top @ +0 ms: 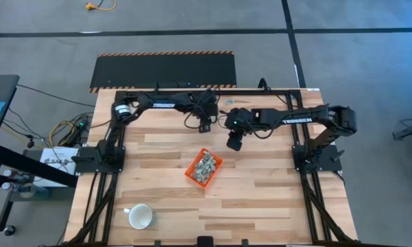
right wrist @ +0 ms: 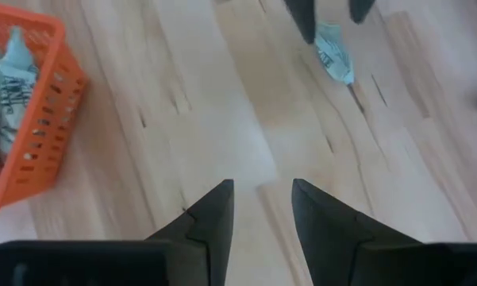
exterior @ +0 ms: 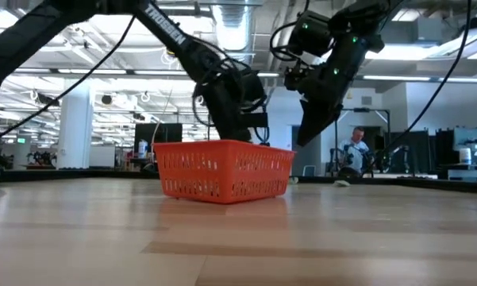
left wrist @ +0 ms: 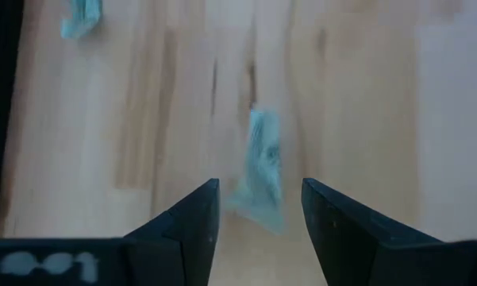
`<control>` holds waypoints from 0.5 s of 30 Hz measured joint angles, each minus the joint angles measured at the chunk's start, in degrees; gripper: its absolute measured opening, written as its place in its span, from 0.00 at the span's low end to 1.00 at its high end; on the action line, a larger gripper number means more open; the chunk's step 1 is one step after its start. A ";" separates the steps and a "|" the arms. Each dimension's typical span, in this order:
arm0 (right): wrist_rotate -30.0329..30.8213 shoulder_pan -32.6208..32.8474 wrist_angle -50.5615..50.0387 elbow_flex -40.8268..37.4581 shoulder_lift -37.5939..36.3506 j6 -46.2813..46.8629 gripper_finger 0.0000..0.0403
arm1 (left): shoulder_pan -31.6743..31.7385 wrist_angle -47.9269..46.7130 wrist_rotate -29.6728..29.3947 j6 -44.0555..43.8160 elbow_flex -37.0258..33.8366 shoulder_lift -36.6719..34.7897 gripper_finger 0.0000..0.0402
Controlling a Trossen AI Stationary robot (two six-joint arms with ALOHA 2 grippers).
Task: Pick and place Stevia / Truvia into bins
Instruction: Put the stevia packet into the orange bin
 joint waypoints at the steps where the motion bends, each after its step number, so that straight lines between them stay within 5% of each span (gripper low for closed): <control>1: -0.06 -0.15 -0.21 0.00 -0.23 -0.36 0.31 | -0.22 -3.28 -1.62 -0.02 1.80 0.63 0.42; 8: -0.04 -0.20 -1.41 0.00 -0.64 -1.36 0.30 | -0.43 -17.35 -2.84 -0.50 13.88 6.36 0.42; 15: -0.17 -1.23 -2.66 0.00 -0.65 -3.16 0.30 | -0.70 -19.69 -2.24 0.81 14.97 6.25 0.42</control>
